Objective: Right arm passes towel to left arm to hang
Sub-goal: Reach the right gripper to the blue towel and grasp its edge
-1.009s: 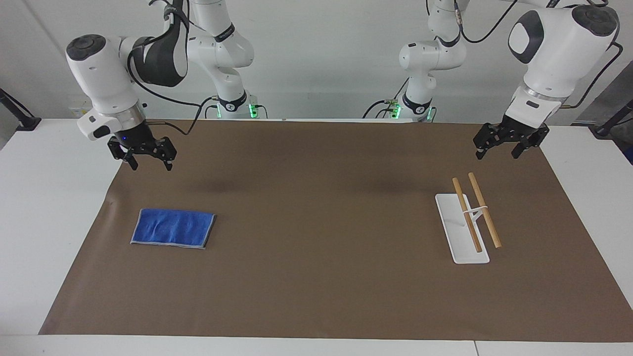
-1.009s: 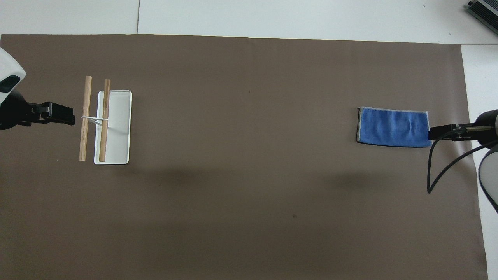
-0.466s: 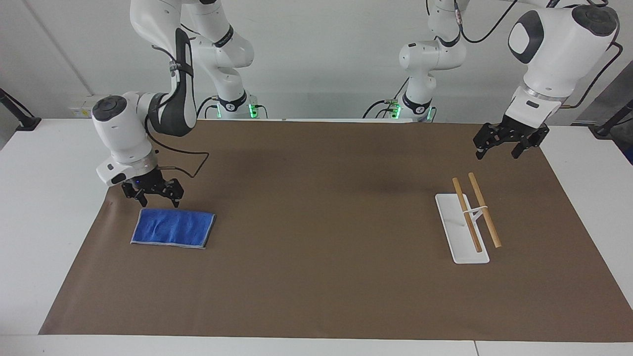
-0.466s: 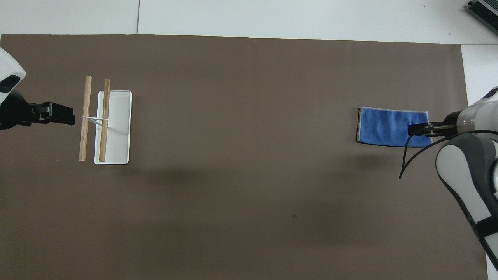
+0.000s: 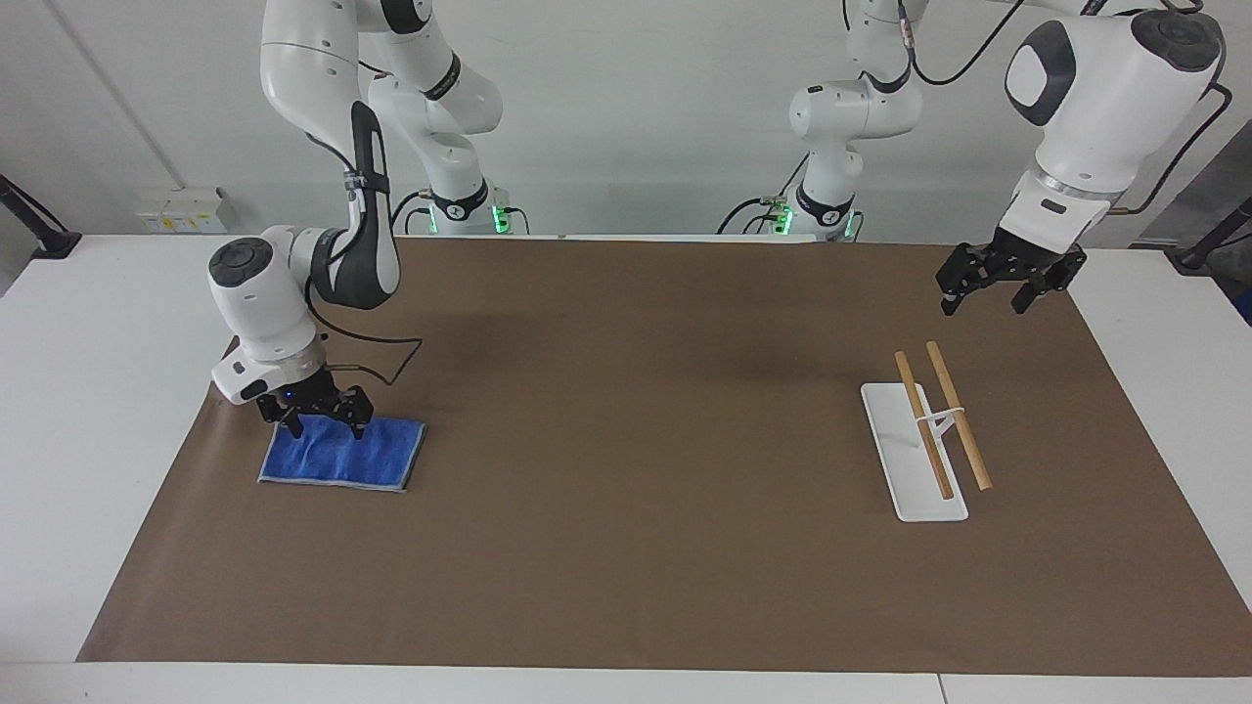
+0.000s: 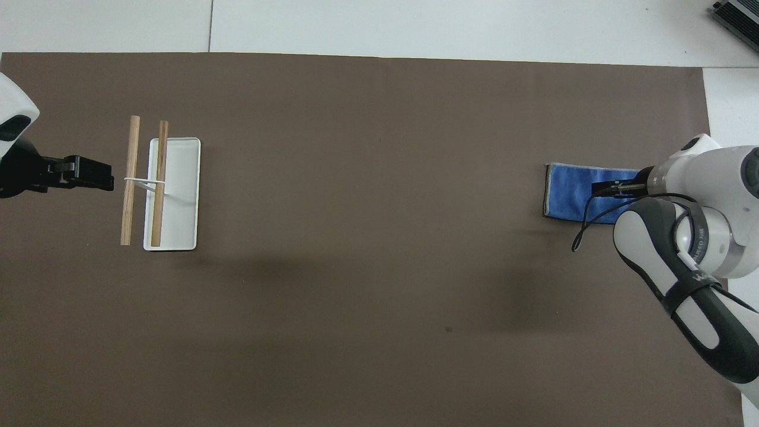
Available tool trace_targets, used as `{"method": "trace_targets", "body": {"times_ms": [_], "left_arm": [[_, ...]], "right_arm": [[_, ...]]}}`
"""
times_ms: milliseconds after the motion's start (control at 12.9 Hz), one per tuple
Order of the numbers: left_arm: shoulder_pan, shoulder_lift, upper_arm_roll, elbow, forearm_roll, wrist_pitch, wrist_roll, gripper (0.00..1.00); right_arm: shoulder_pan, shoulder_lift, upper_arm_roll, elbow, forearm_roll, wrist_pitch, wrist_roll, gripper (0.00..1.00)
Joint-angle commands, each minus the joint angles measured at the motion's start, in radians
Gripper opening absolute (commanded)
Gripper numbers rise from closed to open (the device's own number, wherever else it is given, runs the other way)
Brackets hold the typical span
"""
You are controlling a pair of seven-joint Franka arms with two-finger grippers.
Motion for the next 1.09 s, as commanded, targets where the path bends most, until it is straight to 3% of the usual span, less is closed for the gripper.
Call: {"method": "trace_targets", "body": {"times_ms": [0, 543, 621, 699, 854, 1009], "left_arm": [[0.000, -0.023, 0.006, -0.020, -0.006, 0.001, 0.009, 1.00], [0.000, -0.023, 0.006, -0.020, -0.006, 0.000, 0.009, 1.00], [0.000, -0.023, 0.006, -0.020, -0.006, 0.001, 0.009, 1.00], [0.000, -0.023, 0.006, -0.020, -0.006, 0.000, 0.009, 1.00], [0.000, -0.023, 0.006, -0.020, -0.006, 0.001, 0.009, 1.00], [0.000, -0.023, 0.006, -0.020, -0.006, 0.001, 0.009, 1.00]], "right_arm": [[-0.004, 0.000, 0.006, -0.042, 0.021, 0.030, -0.029, 1.00], [-0.005, 0.072, 0.007, -0.054, 0.019, 0.160, -0.032, 1.00], [-0.005, 0.072, 0.010, -0.052, 0.019, 0.160, -0.032, 0.79], [-0.005, 0.072, 0.010, -0.052, 0.019, 0.160, -0.032, 0.50], [-0.004, 0.070, 0.012, -0.052, 0.019, 0.160, -0.032, 0.12], [-0.002, 0.061, 0.013, -0.051, 0.019, 0.160, -0.032, 0.07]]}}
